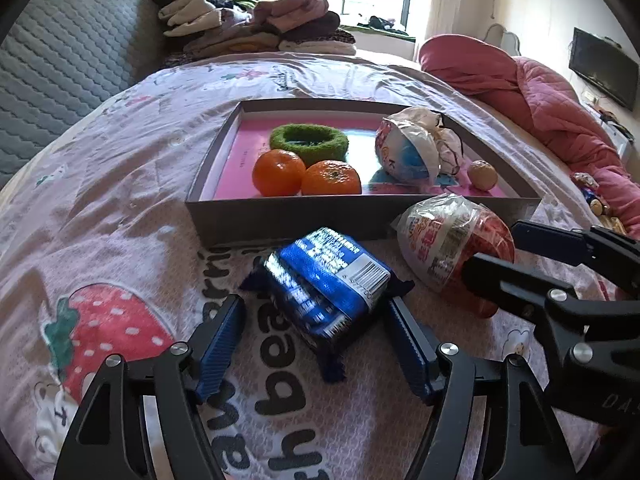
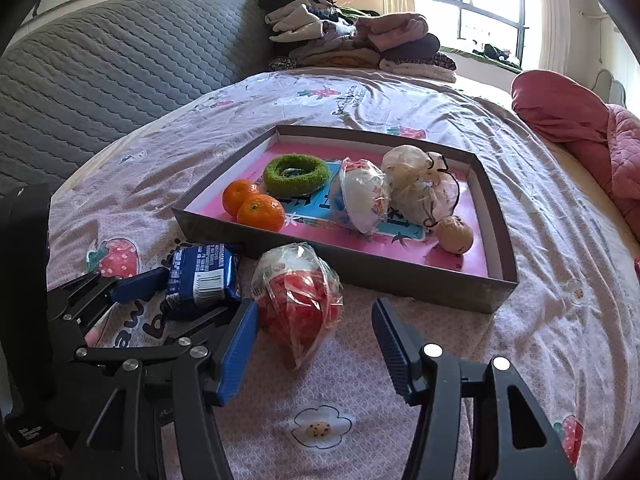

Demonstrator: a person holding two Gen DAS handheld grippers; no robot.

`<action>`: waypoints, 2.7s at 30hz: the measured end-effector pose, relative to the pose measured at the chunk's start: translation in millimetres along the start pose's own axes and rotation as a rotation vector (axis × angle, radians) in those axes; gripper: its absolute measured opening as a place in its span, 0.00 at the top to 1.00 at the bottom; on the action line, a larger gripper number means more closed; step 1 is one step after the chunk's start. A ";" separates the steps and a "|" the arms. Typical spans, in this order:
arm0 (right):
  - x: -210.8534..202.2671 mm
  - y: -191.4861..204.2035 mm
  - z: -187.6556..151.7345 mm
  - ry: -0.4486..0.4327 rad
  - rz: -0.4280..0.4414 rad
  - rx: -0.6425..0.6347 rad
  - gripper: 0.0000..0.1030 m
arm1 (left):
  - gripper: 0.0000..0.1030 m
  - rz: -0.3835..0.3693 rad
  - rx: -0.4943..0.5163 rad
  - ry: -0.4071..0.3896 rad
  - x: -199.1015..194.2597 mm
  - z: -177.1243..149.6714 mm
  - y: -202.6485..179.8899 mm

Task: Organize objects
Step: 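Close left gripper on blue biscuit packet while right gripper approaches red egg bag, then close right gripper on the red-wrapped egg bag, then lift and carry blue packet with left gripper while right gripper carries red bag to tray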

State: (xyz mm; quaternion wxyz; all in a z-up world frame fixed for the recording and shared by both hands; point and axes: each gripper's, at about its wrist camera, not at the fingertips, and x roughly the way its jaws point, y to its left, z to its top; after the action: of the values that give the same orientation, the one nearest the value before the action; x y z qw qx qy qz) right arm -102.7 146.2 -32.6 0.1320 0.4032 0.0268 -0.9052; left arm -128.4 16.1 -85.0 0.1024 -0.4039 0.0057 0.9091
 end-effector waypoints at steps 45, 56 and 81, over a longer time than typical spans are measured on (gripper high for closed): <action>3.8 -14.5 -3.2 -0.041 0.010 0.035 0.50 | 0.46 0.024 -0.017 -0.009 -2.0 6.7 13.3; -11.6 -14.5 -3.7 -0.070 -0.012 0.040 0.50 | 0.46 0.064 -0.007 -0.036 -19.7 6.9 8.4; -86.1 -13.3 6.9 -0.195 -0.046 0.042 0.50 | 0.46 0.093 0.007 -0.149 -91.4 28.2 -10.3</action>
State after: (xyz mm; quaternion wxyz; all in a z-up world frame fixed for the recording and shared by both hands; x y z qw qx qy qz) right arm -56.1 176.7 34.7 0.1046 0.3151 0.0040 -0.9433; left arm -87.4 12.2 2.0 0.0617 -0.3340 0.0203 0.9403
